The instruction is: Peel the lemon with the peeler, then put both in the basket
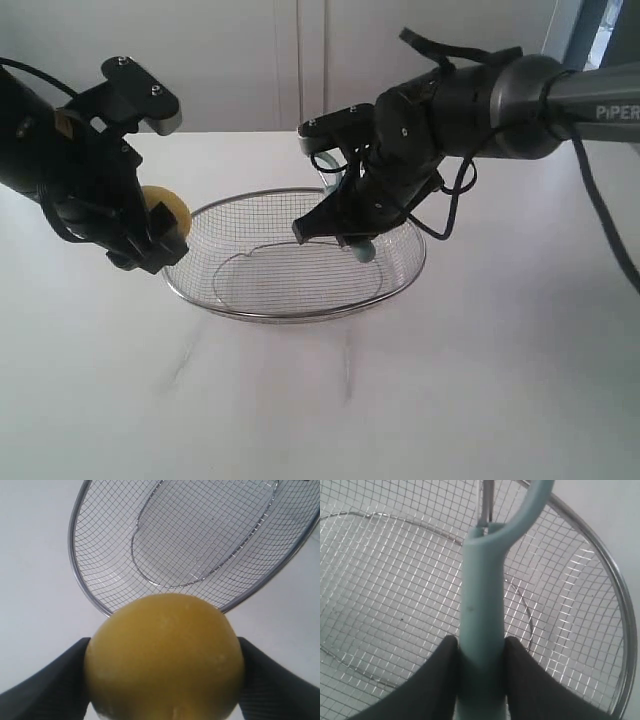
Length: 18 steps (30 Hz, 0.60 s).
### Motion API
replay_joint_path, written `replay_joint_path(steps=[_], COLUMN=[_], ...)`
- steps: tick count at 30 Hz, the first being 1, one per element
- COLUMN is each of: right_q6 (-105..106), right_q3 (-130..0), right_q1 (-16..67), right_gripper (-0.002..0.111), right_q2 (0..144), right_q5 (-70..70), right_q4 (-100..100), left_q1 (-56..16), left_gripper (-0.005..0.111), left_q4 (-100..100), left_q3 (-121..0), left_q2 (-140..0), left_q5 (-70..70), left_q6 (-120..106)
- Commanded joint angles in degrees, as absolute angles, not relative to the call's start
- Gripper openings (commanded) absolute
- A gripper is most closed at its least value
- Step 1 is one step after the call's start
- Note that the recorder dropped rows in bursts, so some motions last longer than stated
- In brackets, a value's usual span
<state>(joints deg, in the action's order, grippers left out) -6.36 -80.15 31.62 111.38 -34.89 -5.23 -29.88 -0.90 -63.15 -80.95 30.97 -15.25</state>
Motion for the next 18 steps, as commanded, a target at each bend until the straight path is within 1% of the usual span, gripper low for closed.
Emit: replay_joint_path(steps=[1, 7, 18], right_q6=[-8.1, -11.1, -14.1], right_q3=[-80.6, -80.6, -80.6], right_q1=[31.2, 31.2, 31.2], right_gripper=[0.000, 0.000, 0.000], right_q2=[112.5, 115.4, 115.5], right_q5=[-34.0, -33.2, -33.8], right_q4=[-5.4, -5.1, -4.7], left_q1=[-30.0, -30.0, -30.0], left_gripper=[0.000, 0.000, 0.000], left_q4=[-0.5, -0.5, -0.5], left_q3=[-63.4, -63.4, -63.4], left_q2=[-80.7, -80.7, -80.7], left_q5=[31.3, 31.3, 31.3], left_q6=[-15.4, -15.4, -15.3])
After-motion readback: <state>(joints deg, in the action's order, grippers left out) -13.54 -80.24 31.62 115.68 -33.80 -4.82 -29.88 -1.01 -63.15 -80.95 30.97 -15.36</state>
